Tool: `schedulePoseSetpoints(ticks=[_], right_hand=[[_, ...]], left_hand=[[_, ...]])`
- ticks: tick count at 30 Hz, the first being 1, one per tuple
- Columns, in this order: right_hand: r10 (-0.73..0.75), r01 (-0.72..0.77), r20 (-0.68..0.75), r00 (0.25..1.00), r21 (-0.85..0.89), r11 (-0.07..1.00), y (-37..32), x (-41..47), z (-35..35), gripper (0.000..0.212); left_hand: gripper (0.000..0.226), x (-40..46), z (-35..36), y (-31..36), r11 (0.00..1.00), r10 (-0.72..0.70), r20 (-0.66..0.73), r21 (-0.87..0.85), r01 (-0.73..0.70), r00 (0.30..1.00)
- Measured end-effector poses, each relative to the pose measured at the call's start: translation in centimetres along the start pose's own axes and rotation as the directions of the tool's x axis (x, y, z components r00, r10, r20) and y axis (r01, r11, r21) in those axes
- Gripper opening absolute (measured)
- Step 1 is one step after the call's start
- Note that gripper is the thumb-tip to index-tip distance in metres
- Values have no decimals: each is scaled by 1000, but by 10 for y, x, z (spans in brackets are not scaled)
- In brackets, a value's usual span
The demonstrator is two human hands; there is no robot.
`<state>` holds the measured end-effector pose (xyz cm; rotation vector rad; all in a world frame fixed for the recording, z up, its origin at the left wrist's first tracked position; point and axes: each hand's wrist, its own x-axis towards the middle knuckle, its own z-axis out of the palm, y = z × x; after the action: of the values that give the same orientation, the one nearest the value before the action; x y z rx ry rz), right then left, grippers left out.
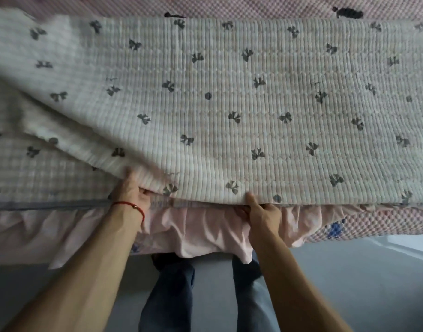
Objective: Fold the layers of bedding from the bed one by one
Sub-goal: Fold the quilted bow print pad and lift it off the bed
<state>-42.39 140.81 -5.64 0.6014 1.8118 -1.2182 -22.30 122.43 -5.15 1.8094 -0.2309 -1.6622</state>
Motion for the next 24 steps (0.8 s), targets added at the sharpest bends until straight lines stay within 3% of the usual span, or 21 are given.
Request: schedulePoseSetpoints(ticks=[3, 6, 9, 11, 12, 14, 16, 21, 24], right_hand=[[-6, 24, 66, 998, -271, 962, -11, -10, -1, 24], [55, 200, 342, 938, -665, 720, -21, -43, 21, 25], [-251, 648, 609, 753, -618, 445, -21, -67, 82, 19], [-381, 818, 735, 561, -563, 119, -14, -68, 135, 46], [-369, 820, 769, 522, -571, -30, -13, -61, 152, 68], [-266, 772, 792, 549, -603, -202, -1, -53, 185, 106], [-181, 717, 766, 617, -641, -272, 9, -40, 198, 123], [-144, 647, 713, 686, -689, -328, 18, -29, 211, 126], [-136, 611, 686, 714, -707, -357, 21, -26, 220, 125]], left_hand=[[37, 1, -36, -11, 998, 39, -94, 50, -35, 995], [47, -10, -54, -32, 997, -45, -33, 65, 47, 998], [40, -7, -55, -24, 984, -153, -20, 87, 154, 988], [34, -3, -62, -14, 967, -216, 1, 141, 214, 976], [28, -3, -60, -10, 962, -223, 19, 169, 217, 975], [15, 6, -69, 10, 960, -196, 22, 210, 187, 980], [15, 24, -73, 39, 967, -163, -14, 196, 163, 986], [30, 89, -96, 111, 981, 5, -88, 191, 12, 996], [20, 105, -102, 135, 963, -126, 45, 246, 111, 991]])
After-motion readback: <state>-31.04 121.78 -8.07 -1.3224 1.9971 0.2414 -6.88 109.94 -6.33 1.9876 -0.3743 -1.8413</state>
